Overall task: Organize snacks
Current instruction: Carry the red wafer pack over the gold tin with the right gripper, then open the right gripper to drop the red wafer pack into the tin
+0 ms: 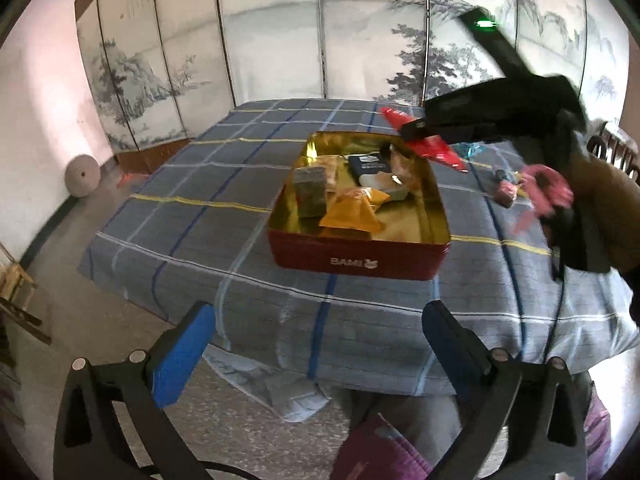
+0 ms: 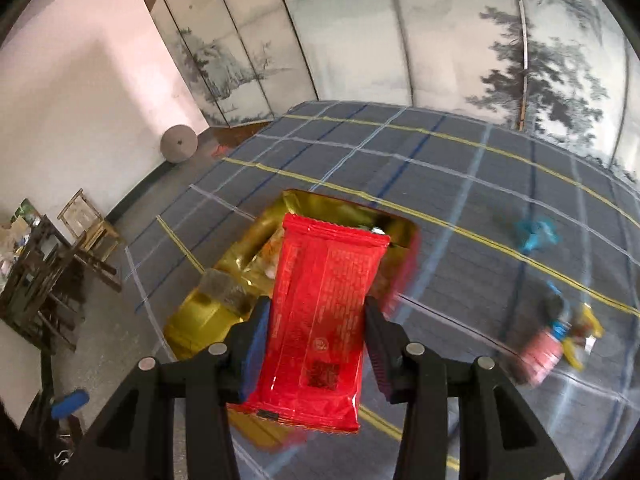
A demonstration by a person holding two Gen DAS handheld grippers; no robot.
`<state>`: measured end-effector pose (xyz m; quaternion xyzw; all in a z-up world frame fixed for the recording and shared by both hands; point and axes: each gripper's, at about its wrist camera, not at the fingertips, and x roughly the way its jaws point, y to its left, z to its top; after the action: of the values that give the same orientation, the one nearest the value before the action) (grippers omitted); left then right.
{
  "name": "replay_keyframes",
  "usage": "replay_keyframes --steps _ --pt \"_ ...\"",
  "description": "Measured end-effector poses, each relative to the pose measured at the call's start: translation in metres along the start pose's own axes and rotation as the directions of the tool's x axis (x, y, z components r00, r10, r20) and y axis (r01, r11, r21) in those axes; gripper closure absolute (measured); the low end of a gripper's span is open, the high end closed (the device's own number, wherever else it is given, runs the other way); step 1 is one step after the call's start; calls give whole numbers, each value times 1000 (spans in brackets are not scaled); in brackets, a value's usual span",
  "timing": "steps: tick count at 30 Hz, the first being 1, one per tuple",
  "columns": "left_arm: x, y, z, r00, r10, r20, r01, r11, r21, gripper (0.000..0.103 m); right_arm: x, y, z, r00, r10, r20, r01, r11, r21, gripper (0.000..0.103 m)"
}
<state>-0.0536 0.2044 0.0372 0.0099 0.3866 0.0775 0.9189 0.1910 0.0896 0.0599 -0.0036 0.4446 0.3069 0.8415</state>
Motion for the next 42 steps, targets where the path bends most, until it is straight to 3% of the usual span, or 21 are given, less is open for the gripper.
replay_keyframes --steps 6,14,28,33,42 --pt "15 3 0 997 53 -53 -51 998 36 1 48 11 11 998 -17 -62 17 1000 2 58" --pt "31 14 0 995 31 -97 -30 999 13 1 84 20 26 994 -51 -99 50 999 -18 58" --pt "42 23 -4 990 15 -144 -16 1000 -6 1 106 40 28 988 -102 -120 97 994 -51 56" --pt "44 24 -5 988 16 -155 -18 1000 -10 1 98 39 29 993 -88 -81 86 996 -30 56" --pt "41 19 -5 988 22 -154 -21 1000 8 1 40 29 16 995 -6 98 4 1000 21 52"
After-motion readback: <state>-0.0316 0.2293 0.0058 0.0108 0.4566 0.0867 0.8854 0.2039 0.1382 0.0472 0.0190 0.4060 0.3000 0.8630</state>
